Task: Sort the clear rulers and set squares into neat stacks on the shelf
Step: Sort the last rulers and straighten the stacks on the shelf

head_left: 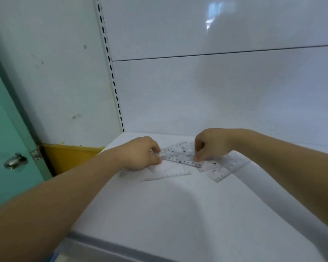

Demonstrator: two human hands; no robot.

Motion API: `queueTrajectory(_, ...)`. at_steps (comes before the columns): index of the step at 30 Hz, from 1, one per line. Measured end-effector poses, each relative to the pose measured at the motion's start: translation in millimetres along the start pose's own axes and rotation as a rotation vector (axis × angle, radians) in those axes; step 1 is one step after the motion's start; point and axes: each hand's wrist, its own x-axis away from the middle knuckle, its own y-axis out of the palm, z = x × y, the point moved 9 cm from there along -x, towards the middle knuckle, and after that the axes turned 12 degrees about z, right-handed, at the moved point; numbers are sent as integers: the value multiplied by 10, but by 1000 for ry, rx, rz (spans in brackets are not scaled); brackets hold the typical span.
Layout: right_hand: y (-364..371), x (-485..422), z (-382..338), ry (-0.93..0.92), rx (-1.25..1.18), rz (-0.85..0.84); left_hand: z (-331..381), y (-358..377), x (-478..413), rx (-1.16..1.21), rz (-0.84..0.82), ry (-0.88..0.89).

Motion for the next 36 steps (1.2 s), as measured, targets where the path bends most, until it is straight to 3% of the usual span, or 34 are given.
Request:
queueTrajectory(7,-211,53,20,104,-43,253,-127,-114,-67,-49,189,65)
queueTrajectory(13,-588,458,-228,187,-71,447,-186,-377,-55,108,279,119)
queueTrajectory(17,-615,755,-295,285,48,426,-29,-420,1,220,181,171)
queueTrajectory(21,-482,1248,-166,459,69,327,303,-326,176,137,56,300)
queueTrajectory(29,-676,2596,300,548,211,406,1611,-287,678,75,67,576)
queueTrajectory(36,-1004,4384,1036,769,347,445,3290,-41,1032,-5,133,669)
